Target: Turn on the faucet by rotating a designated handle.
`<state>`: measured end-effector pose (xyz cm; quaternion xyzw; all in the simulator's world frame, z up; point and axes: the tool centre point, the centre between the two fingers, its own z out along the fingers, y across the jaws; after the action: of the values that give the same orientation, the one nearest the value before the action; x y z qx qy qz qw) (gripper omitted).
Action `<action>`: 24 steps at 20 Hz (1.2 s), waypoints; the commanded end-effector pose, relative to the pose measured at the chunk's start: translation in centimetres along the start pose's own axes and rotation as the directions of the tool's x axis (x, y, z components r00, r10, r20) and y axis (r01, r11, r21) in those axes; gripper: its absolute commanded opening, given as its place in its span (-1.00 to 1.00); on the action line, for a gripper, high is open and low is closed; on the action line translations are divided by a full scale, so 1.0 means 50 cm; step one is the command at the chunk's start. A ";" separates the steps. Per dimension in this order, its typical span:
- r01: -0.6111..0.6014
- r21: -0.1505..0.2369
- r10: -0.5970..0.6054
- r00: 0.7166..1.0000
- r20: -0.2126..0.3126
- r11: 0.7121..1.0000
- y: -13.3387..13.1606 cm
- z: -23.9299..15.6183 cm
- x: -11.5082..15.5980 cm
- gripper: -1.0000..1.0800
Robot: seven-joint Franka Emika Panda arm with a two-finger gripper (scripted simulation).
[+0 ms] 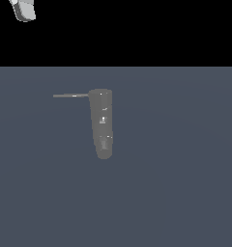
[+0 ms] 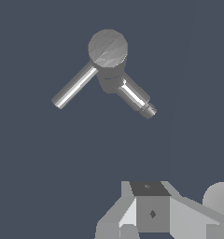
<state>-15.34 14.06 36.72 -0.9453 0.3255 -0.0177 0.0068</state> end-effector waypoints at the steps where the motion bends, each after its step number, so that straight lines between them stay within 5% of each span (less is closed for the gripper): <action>1: -0.049 0.000 0.049 0.999 0.002 0.999 -0.025 0.022 0.006 -1.00; 12: -0.244 -0.006 0.244 0.970 0.009 0.970 -0.121 0.111 0.048 -1.00; 24: -0.433 -0.017 0.433 0.901 0.011 0.901 -0.206 0.202 0.111 -1.00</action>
<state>-4.95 18.63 27.61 -0.8564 0.5162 -0.0070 0.0066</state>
